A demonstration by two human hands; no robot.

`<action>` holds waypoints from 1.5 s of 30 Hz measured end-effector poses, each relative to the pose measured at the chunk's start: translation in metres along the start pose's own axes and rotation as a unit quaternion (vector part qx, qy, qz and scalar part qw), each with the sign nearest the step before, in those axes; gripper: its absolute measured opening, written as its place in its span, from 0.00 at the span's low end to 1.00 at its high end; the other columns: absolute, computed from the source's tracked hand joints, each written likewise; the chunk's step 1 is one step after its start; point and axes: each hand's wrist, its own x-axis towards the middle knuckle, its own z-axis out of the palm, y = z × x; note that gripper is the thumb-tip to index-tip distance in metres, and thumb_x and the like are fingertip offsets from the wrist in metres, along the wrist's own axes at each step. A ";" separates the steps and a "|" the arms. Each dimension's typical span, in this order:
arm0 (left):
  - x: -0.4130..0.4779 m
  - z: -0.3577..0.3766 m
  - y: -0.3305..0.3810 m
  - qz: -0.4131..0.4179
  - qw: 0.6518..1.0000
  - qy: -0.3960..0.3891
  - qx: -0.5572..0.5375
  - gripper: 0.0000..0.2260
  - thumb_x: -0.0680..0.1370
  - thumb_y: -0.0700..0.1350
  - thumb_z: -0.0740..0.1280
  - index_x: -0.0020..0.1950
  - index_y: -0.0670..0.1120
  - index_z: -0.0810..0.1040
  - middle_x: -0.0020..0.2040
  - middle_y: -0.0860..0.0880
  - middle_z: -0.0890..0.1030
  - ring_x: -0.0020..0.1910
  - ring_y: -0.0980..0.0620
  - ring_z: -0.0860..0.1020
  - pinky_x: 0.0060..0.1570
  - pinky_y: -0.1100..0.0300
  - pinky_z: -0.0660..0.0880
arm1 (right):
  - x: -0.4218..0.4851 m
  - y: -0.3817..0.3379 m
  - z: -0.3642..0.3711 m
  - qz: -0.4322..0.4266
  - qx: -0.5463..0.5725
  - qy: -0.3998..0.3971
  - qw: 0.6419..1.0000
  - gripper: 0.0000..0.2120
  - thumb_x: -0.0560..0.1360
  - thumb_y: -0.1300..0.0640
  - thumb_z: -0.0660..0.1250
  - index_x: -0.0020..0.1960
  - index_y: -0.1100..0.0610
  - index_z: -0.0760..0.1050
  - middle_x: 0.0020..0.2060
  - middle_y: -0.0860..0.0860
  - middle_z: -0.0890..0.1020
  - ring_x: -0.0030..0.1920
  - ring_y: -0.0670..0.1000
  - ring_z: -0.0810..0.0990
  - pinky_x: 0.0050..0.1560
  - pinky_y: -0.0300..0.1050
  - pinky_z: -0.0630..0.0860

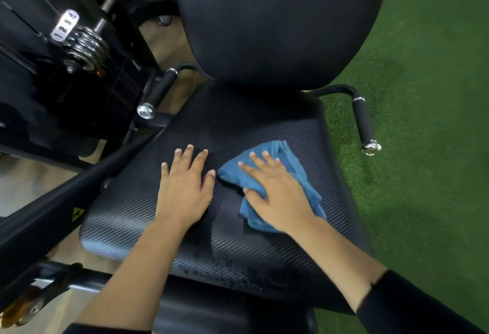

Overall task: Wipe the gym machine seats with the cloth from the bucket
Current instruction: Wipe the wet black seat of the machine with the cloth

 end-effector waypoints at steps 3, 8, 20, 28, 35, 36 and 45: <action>0.005 0.002 -0.001 -0.009 1.000 -0.001 0.004 0.23 0.81 0.52 0.56 0.75 0.48 0.61 0.77 0.44 0.57 0.76 0.45 0.51 0.72 0.43 0.49 | -0.015 0.011 -0.005 -0.007 0.008 -0.013 1.000 0.27 0.75 0.42 0.51 0.72 0.45 0.65 0.74 0.45 0.62 0.76 0.47 0.54 0.74 0.42 0.45; 0.015 0.001 -0.003 -0.007 1.000 -0.003 0.011 0.23 0.81 0.53 0.55 0.75 0.48 0.61 0.77 0.44 0.57 0.76 0.45 0.50 0.73 0.43 0.48 | 0.023 0.047 -0.013 0.105 -0.031 0.028 0.994 0.25 0.77 0.47 0.56 0.74 0.47 0.62 0.75 0.49 0.60 0.76 0.51 0.52 0.74 0.43 0.44; 0.047 -0.007 -0.021 0.030 0.999 -0.023 0.022 0.24 0.81 0.53 0.55 0.76 0.48 0.58 0.77 0.46 0.55 0.77 0.46 0.49 0.73 0.44 0.47 | 0.017 0.003 0.005 0.010 0.010 0.004 1.000 0.26 0.74 0.44 0.55 0.71 0.46 0.68 0.73 0.45 0.64 0.75 0.48 0.55 0.75 0.47 0.50; 0.070 -0.026 -0.065 0.032 0.998 -0.044 0.021 0.25 0.81 0.53 0.54 0.77 0.49 0.57 0.78 0.48 0.53 0.77 0.48 0.47 0.73 0.45 0.47 | 0.107 -0.014 0.027 0.116 -0.010 0.053 0.992 0.24 0.77 0.51 0.61 0.72 0.50 0.66 0.73 0.52 0.64 0.75 0.54 0.55 0.75 0.47 0.45; 0.078 -0.034 -0.091 0.045 0.996 -0.071 0.015 0.25 0.81 0.52 0.54 0.77 0.49 0.55 0.78 0.49 0.52 0.77 0.49 0.46 0.73 0.47 0.47 | 0.095 -0.035 0.039 0.023 -0.004 0.000 1.000 0.26 0.73 0.46 0.55 0.72 0.46 0.66 0.73 0.45 0.63 0.75 0.47 0.54 0.74 0.40 0.43; 0.078 -0.035 -0.093 0.049 0.996 -0.077 0.014 0.25 0.81 0.52 0.54 0.77 0.50 0.54 0.78 0.49 0.51 0.77 0.49 0.46 0.73 0.47 0.47 | 0.103 -0.030 0.039 0.039 -0.005 0.016 0.999 0.26 0.74 0.47 0.55 0.72 0.47 0.66 0.73 0.46 0.64 0.75 0.48 0.55 0.74 0.40 0.43; 0.095 -0.037 -0.101 0.076 0.993 -0.094 -0.009 0.25 0.81 0.52 0.53 0.77 0.50 0.52 0.78 0.51 0.50 0.77 0.50 0.45 0.73 0.51 0.47 | 0.137 -0.045 0.046 0.038 0.016 0.029 0.999 0.25 0.73 0.52 0.60 0.70 0.51 0.70 0.71 0.50 0.67 0.74 0.52 0.59 0.74 0.46 0.50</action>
